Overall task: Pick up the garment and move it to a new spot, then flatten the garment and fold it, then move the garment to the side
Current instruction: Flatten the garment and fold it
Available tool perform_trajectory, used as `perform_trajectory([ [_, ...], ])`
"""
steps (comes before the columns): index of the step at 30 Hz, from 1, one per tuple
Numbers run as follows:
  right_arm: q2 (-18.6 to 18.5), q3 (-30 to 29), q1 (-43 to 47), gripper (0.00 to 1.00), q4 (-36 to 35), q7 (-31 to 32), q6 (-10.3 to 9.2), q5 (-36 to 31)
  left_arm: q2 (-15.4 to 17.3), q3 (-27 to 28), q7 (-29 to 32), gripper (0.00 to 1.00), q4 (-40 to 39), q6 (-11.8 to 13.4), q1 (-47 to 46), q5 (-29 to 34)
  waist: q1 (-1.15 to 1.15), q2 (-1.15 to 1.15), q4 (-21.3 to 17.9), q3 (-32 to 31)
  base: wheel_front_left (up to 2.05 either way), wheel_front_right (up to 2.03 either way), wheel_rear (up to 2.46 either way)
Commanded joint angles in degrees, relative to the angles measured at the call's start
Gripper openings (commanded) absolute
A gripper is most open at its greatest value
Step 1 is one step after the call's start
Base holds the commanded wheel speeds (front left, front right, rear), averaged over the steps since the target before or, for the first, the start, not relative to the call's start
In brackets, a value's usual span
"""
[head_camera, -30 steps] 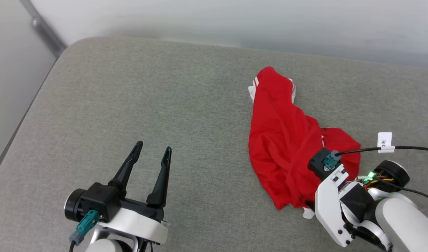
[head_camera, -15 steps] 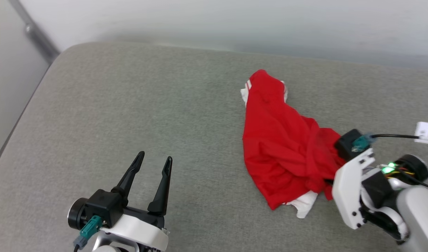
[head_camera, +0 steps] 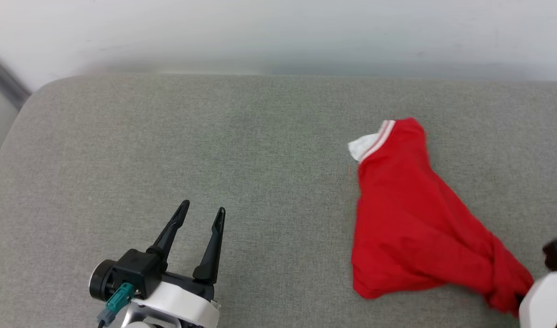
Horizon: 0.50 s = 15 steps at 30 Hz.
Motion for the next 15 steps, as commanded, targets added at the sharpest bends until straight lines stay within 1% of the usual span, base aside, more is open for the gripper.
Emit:
perform_trajectory([
  [1,1.37,-0.35,1.88,0.00,-0.17,-0.08,-0.04,-0.38,-0.11,0.15,-0.15,1.00,0.17,-0.36,0.54,0.16,0.00,0.00,-0.11,0.06,0.00,0.00,0.00],
  [3,3.78,-1.14,4.74,0.00,0.27,-0.36,-0.04,-0.86,-0.28,0.02,-0.15,1.00,0.45,-0.45,0.51,0.28,0.00,0.00,-0.25,-0.06,0.00,0.00,0.00],
  [8,8.47,1.02,8.54,0.00,2.55,-2.13,-0.04,-1.74,-0.54,-0.24,-0.15,1.00,1.11,-0.87,0.38,0.58,0.00,0.00,-0.35,-0.43,0.00,0.00,0.00],
  [11,9.20,2.74,8.45,0.00,4.47,-3.56,-0.04,-2.73,-0.63,-0.60,-0.15,1.00,1.51,-1.04,0.45,0.56,0.00,0.00,-0.36,-0.94,0.00,0.00,0.00],
  [12,9.12,3.18,8.00,0.05,4.69,-4.18,-0.04,-2.88,-0.61,-0.76,-0.15,1.00,1.66,-1.11,0.52,0.58,0.00,0.00,-0.36,-1.20,0.00,0.00,0.00],
  [13,9.15,3.26,7.21,0.67,4.66,-5.08,-0.04,-2.98,-0.59,-0.86,-0.13,1.00,1.73,-1.12,0.62,0.57,0.00,0.00,-0.38,-1.41,0.00,0.00,0.00],
  [14,9.41,3.01,6.57,1.00,4.79,-5.26,-0.04,-2.76,-0.55,-0.96,-0.08,1.00,1.76,-1.09,0.74,0.49,0.00,0.00,-0.44,-1.65,0.00,0.00,0.00],
  [15,8.78,3.80,5.94,1.00,4.26,-5.69,-0.03,-2.37,-0.49,-1.03,0.00,1.00,1.77,-1.04,0.88,0.42,0.00,0.00,-0.52,-1.94,0.00,0.00,0.00],
])
